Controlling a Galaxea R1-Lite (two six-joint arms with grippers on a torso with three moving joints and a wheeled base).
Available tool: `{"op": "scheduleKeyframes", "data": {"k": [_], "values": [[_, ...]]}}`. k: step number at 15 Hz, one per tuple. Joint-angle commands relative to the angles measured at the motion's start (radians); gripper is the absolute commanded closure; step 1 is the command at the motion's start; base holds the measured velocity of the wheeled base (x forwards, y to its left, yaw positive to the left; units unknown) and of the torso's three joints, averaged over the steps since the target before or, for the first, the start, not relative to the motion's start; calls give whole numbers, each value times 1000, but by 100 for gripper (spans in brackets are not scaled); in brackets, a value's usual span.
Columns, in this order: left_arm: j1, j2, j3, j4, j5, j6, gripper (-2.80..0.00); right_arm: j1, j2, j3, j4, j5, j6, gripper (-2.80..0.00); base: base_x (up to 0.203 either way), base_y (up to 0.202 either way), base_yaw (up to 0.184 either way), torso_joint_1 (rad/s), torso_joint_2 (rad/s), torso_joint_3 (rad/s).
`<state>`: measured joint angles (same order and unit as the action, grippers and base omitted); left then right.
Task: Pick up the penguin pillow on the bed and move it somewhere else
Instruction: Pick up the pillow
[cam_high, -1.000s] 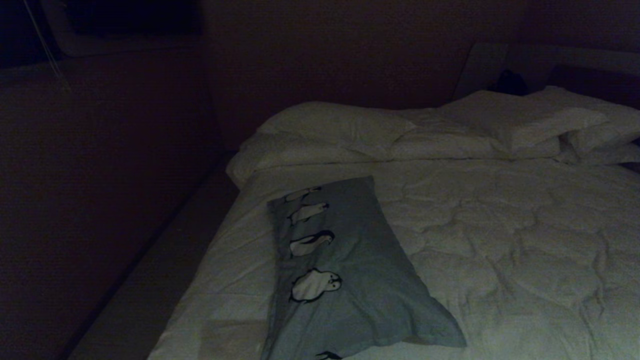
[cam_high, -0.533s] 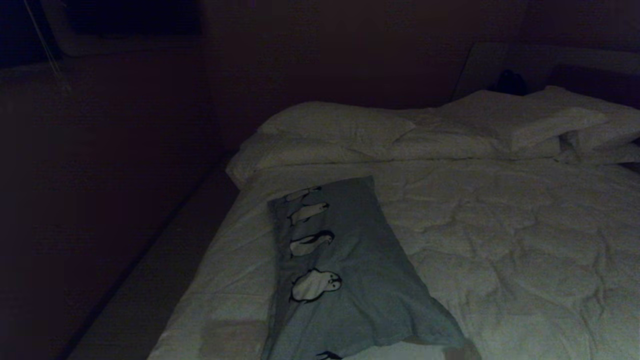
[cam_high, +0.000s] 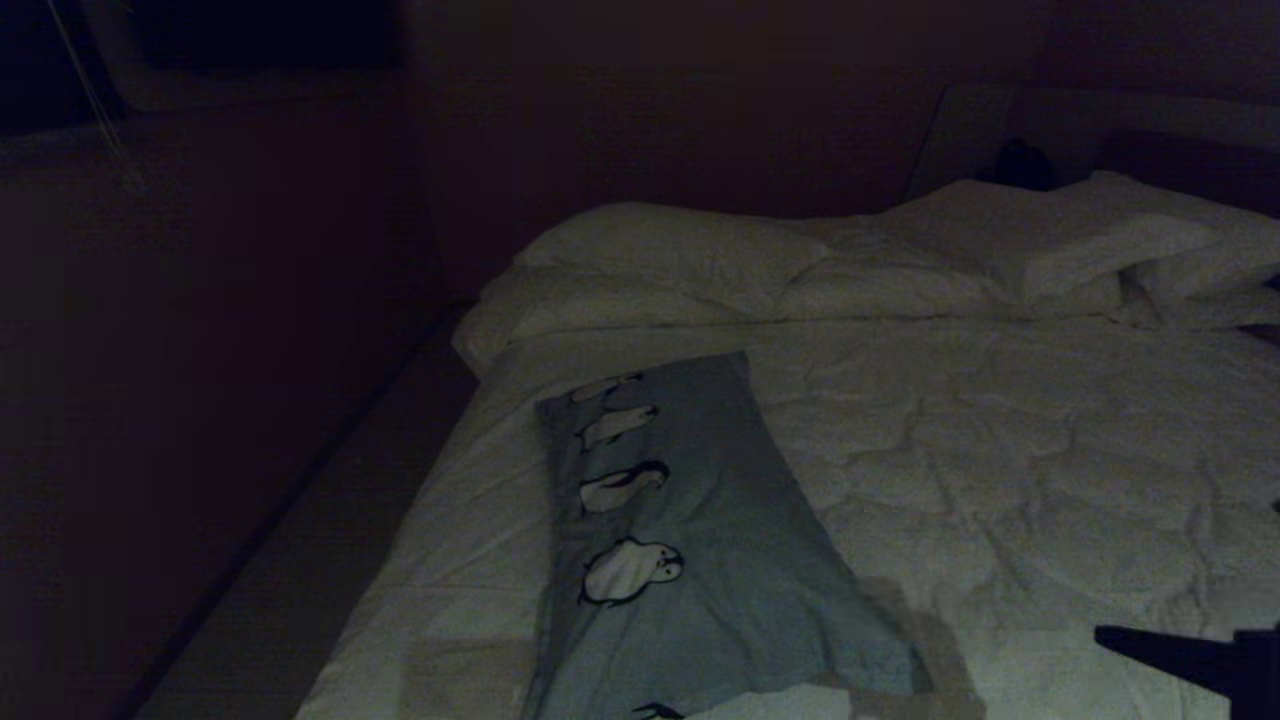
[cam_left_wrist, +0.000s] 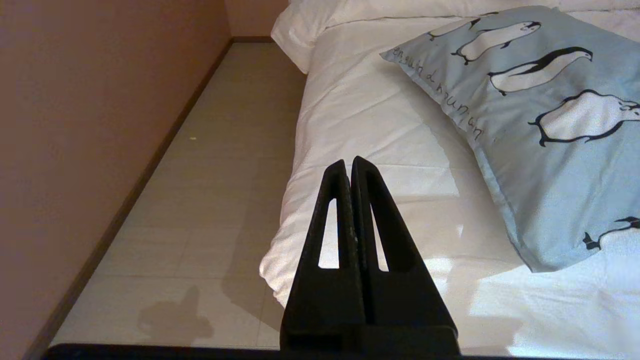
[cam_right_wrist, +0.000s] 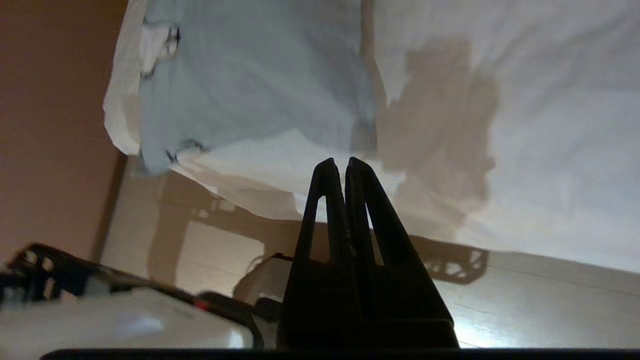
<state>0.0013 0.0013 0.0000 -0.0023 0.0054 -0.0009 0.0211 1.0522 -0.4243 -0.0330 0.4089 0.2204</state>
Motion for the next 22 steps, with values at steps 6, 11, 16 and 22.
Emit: {"op": "scheduleKeyframes", "data": {"k": [6, 11, 16, 22], "values": [[0, 0, 0, -1, 1, -1, 0, 22, 509, -303, -152, 2, 57, 0, 0, 0, 0, 0, 0, 0], [0, 0, 0, -1, 1, -1, 0, 83, 753, -470, -195, 2, 72, 0, 0, 0, 0, 0, 0, 0], [0, 0, 0, -1, 1, -1, 0, 101, 936, -552, -339, 2, 78, 0, 0, 0, 0, 0, 0, 0], [0, 0, 0, -1, 1, -1, 0, 102, 1111, -630, -487, 11, 77, 0, 0, 0, 0, 0, 0, 0]]}}
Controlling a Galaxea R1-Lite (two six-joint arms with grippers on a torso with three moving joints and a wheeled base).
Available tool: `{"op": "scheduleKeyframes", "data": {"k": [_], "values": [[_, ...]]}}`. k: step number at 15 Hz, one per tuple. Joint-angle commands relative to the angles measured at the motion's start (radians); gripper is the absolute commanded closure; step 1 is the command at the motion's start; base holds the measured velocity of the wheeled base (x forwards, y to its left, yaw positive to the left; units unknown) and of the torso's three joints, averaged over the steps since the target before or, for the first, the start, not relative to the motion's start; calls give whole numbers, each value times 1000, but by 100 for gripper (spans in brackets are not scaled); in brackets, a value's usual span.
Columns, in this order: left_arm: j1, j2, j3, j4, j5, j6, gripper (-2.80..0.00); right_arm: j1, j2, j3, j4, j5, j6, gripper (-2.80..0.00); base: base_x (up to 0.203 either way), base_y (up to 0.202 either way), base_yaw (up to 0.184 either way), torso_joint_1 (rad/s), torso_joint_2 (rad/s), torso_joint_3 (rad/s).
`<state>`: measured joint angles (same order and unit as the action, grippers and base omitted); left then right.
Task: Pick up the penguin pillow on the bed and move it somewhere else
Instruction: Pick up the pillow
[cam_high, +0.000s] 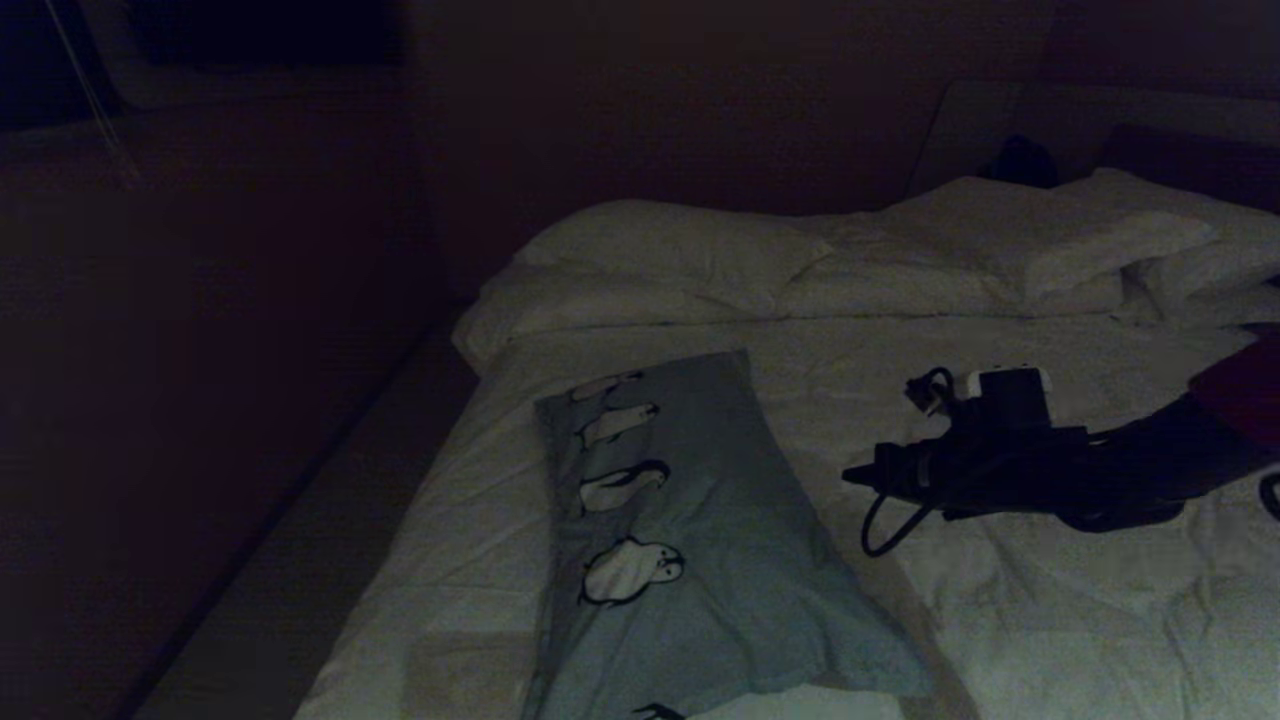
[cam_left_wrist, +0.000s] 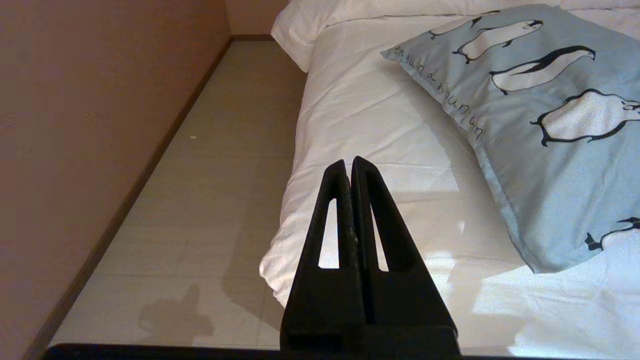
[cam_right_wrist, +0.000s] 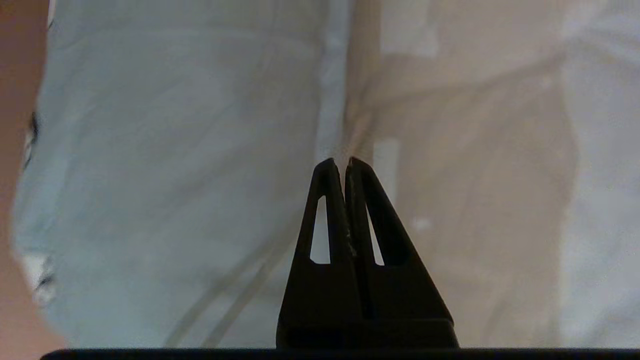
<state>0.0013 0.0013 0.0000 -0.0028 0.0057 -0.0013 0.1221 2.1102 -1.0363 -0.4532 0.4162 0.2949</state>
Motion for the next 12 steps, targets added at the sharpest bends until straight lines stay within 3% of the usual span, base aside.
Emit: {"op": "scheduleKeyframes", "data": {"k": [1, 6, 7, 12], "values": [[0, 0, 0, 0, 0, 0, 0, 1, 67, -29, -75, 5, 2, 0, 0, 0, 0, 0, 0, 0], [0, 0, 0, 0, 0, 0, 0, 5, 93, -61, -88, 15, 6, 0, 0, 0, 0, 0, 0, 0], [0, 0, 0, 0, 0, 0, 0, 9, 97, -66, -88, 15, 6, -280, 0, 0, 0, 0, 0, 0], [0, 0, 0, 0, 0, 0, 0, 39, 114, -94, -92, 13, 56, -280, 0, 0, 0, 0, 0, 0]]}}
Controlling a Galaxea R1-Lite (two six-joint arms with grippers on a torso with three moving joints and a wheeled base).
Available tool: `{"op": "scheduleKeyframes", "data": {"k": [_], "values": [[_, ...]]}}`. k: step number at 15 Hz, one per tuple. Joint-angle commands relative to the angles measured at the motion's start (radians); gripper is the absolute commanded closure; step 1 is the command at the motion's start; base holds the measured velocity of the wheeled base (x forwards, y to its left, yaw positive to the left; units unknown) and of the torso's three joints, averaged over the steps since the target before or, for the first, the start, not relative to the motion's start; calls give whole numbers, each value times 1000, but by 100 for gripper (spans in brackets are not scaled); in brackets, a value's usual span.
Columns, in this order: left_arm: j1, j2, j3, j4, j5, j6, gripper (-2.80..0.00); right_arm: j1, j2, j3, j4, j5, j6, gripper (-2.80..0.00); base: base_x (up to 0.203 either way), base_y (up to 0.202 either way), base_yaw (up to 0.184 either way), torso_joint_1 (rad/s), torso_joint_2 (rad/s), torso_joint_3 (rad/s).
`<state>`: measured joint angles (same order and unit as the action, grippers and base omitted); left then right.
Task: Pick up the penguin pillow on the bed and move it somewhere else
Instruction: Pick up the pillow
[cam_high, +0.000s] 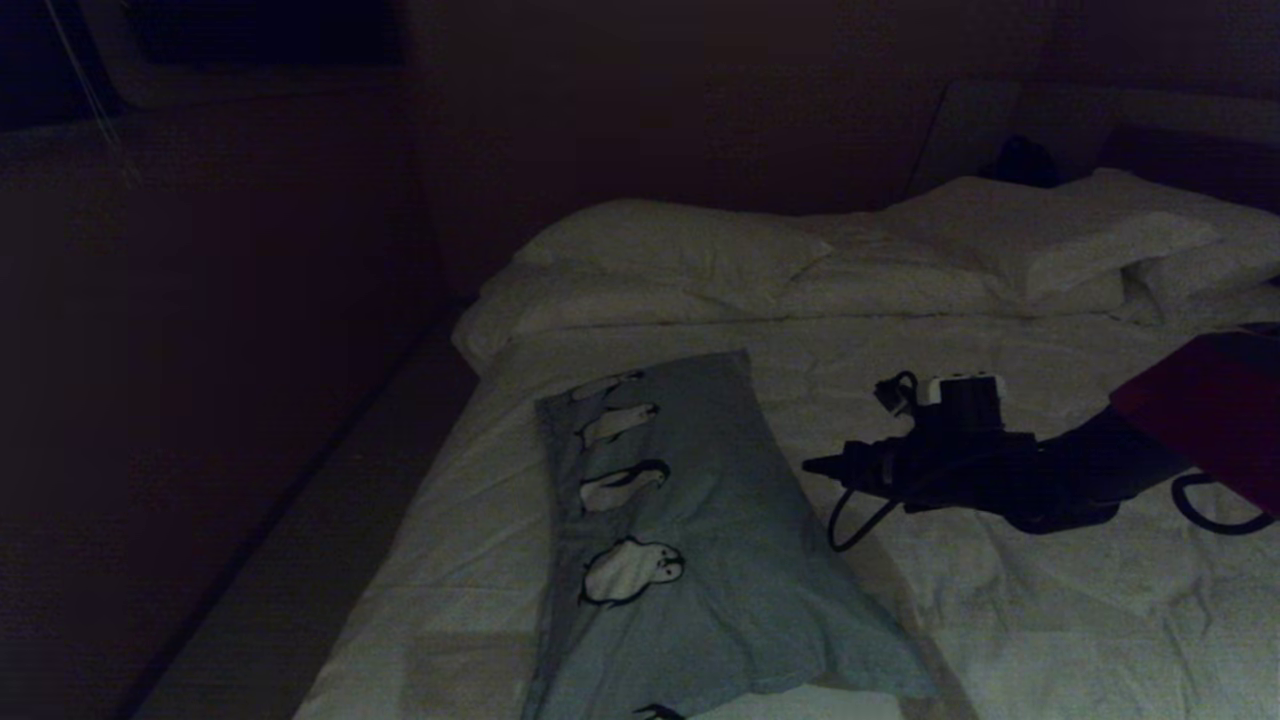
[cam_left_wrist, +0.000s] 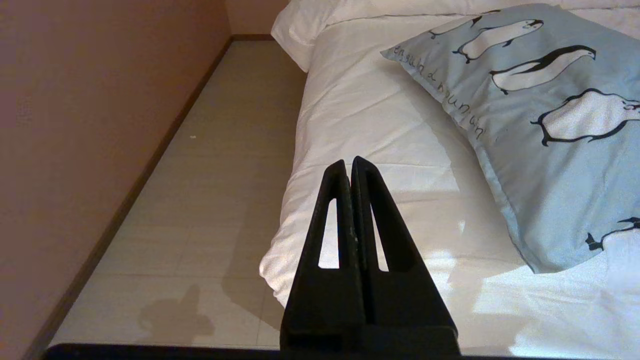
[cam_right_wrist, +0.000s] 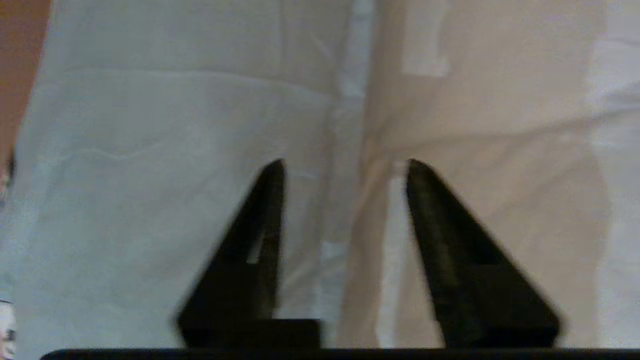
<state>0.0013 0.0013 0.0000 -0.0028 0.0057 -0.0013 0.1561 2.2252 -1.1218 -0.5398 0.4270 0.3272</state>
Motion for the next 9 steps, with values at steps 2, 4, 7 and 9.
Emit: {"op": "scheduleKeyframes", "data": {"k": [2, 4, 7, 9], "values": [[0, 0, 0, 0, 0, 0, 0, 6, -1, -25, -6, 2, 49, -280, 0, 0, 0, 0, 0, 0], [0, 0, 0, 0, 0, 0, 0, 10, 1, -53, -6, 4, 81, -280, 0, 0, 0, 0, 0, 0], [0, 0, 0, 0, 0, 0, 0, 27, 32, -91, -4, 9, 98, -280, 0, 0, 0, 0, 0, 0], [0, 0, 0, 0, 0, 0, 0, 35, 52, -116, -1, 10, 101, -280, 0, 0, 0, 0, 0, 0]]}}
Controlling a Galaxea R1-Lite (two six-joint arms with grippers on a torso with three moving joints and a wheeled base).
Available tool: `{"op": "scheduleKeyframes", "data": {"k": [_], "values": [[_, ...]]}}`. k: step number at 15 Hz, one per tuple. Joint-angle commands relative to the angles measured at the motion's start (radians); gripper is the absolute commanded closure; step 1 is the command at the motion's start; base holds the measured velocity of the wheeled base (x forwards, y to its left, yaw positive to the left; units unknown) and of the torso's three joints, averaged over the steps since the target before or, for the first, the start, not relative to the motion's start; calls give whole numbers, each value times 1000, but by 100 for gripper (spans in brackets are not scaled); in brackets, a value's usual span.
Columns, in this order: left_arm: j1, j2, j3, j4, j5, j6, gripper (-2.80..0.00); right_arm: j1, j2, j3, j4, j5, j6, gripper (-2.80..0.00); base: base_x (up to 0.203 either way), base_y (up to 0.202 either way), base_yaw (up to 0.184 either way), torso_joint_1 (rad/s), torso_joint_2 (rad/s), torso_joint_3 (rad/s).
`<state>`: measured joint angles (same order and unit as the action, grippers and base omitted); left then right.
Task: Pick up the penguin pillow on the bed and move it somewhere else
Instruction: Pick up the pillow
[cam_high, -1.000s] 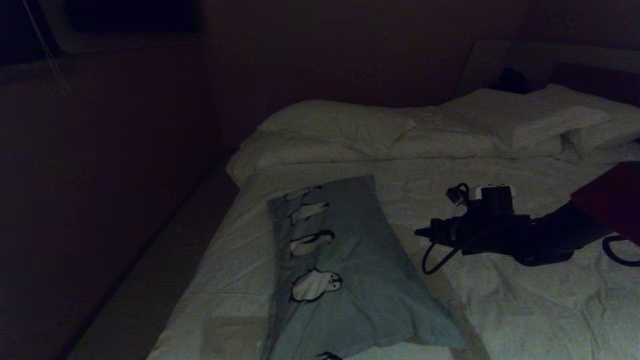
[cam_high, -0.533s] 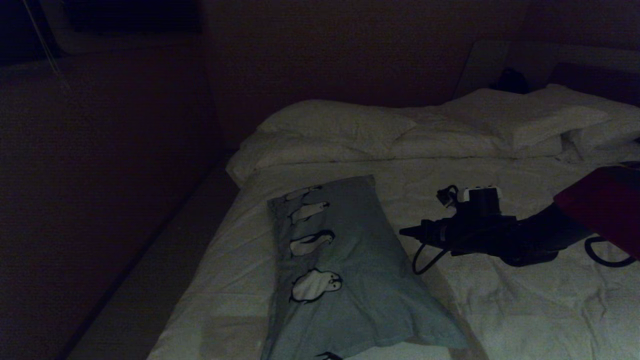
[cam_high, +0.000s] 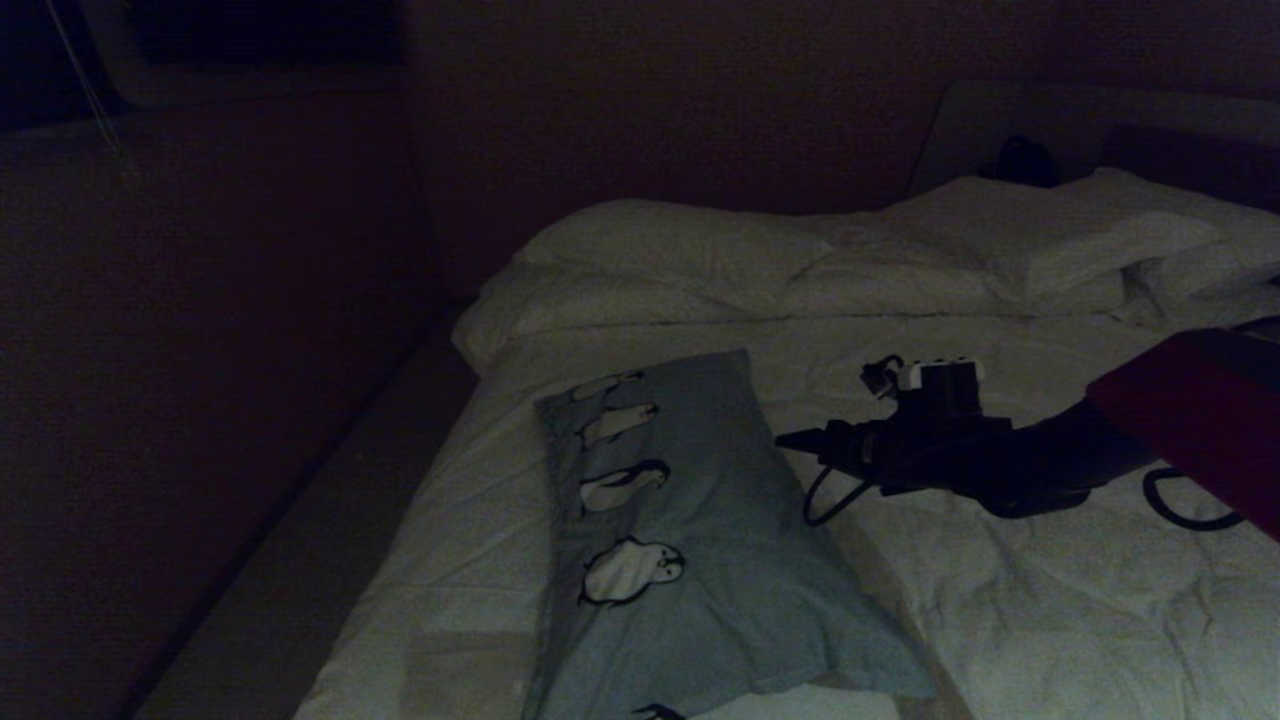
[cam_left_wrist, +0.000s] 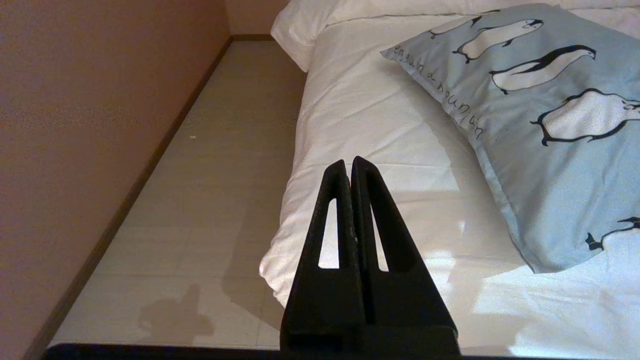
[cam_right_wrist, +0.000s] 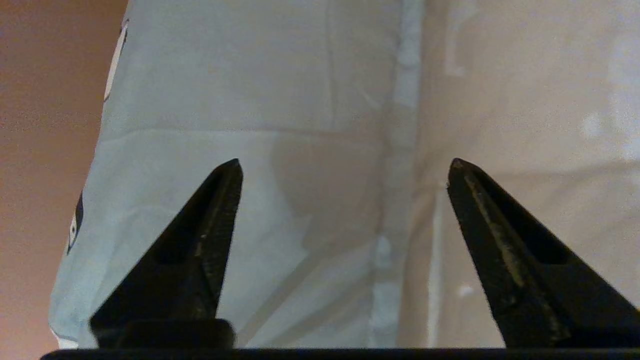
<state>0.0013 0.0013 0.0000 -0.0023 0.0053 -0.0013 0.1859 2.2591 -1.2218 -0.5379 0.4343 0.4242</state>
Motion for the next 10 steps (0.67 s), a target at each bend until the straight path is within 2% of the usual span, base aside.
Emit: {"op": "scheduleKeyframes", "data": {"k": [1, 10], "values": [[0, 0, 0, -1, 1, 0, 0, 6, 21, -20, -2, 3, 4, -280, 0, 0, 0, 0, 0, 0], [0, 0, 0, -1, 1, 0, 0, 92, 61, -53, 18, -12, 19, -280, 0, 0, 0, 0, 0, 0]]}}
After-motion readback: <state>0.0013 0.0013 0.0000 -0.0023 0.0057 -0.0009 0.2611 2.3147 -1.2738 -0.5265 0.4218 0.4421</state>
